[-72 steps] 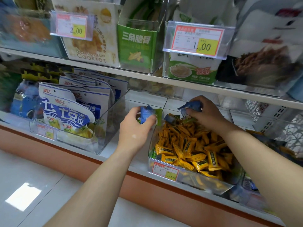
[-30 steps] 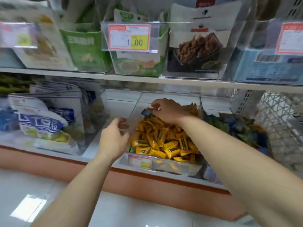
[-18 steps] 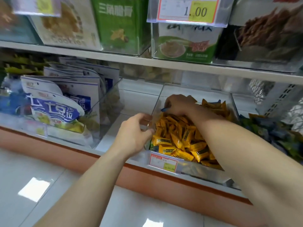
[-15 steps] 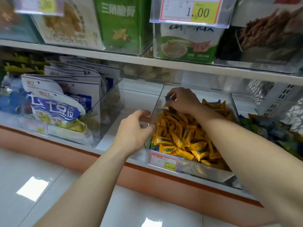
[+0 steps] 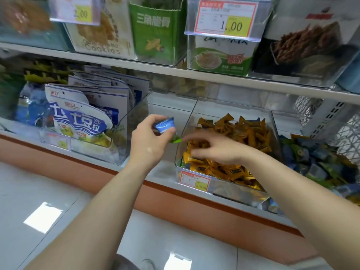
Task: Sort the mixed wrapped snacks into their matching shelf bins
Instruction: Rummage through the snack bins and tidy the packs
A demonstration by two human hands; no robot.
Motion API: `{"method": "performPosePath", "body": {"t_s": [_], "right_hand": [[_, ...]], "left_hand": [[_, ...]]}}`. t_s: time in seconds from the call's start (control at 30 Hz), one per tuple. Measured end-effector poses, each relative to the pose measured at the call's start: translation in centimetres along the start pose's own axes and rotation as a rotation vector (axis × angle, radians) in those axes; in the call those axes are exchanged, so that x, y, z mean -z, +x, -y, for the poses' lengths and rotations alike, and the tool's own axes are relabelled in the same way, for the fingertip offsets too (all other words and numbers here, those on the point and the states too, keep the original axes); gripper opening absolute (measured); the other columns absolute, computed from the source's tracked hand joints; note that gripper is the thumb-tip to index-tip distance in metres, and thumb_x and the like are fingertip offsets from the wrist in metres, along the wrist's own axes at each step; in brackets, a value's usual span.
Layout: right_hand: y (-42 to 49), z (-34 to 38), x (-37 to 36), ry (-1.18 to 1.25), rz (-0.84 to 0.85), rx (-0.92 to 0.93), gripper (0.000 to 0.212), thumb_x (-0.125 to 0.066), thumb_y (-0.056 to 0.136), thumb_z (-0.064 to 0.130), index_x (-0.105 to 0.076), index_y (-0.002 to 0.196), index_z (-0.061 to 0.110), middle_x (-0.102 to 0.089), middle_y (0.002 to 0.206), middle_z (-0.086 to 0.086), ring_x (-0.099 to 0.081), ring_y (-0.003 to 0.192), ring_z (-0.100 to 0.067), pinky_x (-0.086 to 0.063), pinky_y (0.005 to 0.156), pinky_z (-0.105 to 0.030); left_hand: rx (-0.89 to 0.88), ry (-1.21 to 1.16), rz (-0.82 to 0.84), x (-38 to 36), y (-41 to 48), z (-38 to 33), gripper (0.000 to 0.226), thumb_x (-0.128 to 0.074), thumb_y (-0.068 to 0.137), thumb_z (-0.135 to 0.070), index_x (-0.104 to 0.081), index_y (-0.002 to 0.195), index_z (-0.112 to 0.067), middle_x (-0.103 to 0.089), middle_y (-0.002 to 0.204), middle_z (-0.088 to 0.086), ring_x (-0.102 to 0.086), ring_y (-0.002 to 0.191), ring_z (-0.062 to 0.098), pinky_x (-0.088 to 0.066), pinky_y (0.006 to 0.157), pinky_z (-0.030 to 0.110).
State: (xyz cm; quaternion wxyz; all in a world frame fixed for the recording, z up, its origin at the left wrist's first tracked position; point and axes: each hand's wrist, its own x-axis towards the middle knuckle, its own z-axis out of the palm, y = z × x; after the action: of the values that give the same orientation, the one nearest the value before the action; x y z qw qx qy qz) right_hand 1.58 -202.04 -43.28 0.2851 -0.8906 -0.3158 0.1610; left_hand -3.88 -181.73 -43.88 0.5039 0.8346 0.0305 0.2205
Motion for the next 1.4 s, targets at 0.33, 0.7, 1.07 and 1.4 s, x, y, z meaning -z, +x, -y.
{"method": "performPosePath", "body": {"t_s": [0.33,0.7,1.07,1.4], "right_hand": [[2.9,-1.1,-0.2,-0.500,0.241,0.005,0.046,-0.075,0.074,0.057,-0.064,0.115,0.039,-0.041,0.128,0.008,-0.044,0.112,-0.012,-0.047,0.090,-0.032],[1.6,-3.8,5.0,-0.534,-0.222,-0.210,0.047,-0.071,0.086,0.041,-0.055,0.130,0.032,-0.061,0.124,0.003,-0.053,0.116,-0.025,-0.046,0.092,-0.040],[3.6,0.5,-2.6,-0.309,0.198,-0.119,0.027,-0.063,0.095,0.025,-0.067,0.120,0.015,-0.067,0.116,0.002,-0.061,0.101,-0.014,-0.052,0.088,-0.031],[2.1,-0.1,-0.9,-0.165,0.049,-0.104,0.024,-0.079,0.081,0.027,-0.067,0.103,0.029,-0.060,0.089,0.016,-0.056,0.081,-0.002,-0.040,0.063,-0.019]], "left_hand": [[0.023,-0.050,0.047,0.1,0.3,1.0,0.027,-0.077,0.085,-0.027,-0.065,0.109,-0.028,-0.069,0.098,-0.010,-0.065,0.089,0.005,-0.044,0.066,0.005],[0.041,-0.050,0.084,-0.4,0.8,1.9,0.032,-0.077,0.086,-0.029,-0.067,0.116,-0.024,-0.070,0.102,-0.004,-0.066,0.090,0.009,-0.047,0.064,0.007],[0.089,-0.079,0.061,0.3,0.8,1.9,0.027,-0.078,0.084,-0.027,-0.066,0.108,-0.029,-0.070,0.094,-0.010,-0.066,0.086,0.008,-0.057,0.076,0.032],[0.101,-0.139,0.072,0.8,0.3,1.1,0.029,-0.075,0.087,-0.024,-0.066,0.114,-0.025,-0.069,0.103,-0.004,-0.066,0.095,0.015,-0.059,0.082,0.040]]}}
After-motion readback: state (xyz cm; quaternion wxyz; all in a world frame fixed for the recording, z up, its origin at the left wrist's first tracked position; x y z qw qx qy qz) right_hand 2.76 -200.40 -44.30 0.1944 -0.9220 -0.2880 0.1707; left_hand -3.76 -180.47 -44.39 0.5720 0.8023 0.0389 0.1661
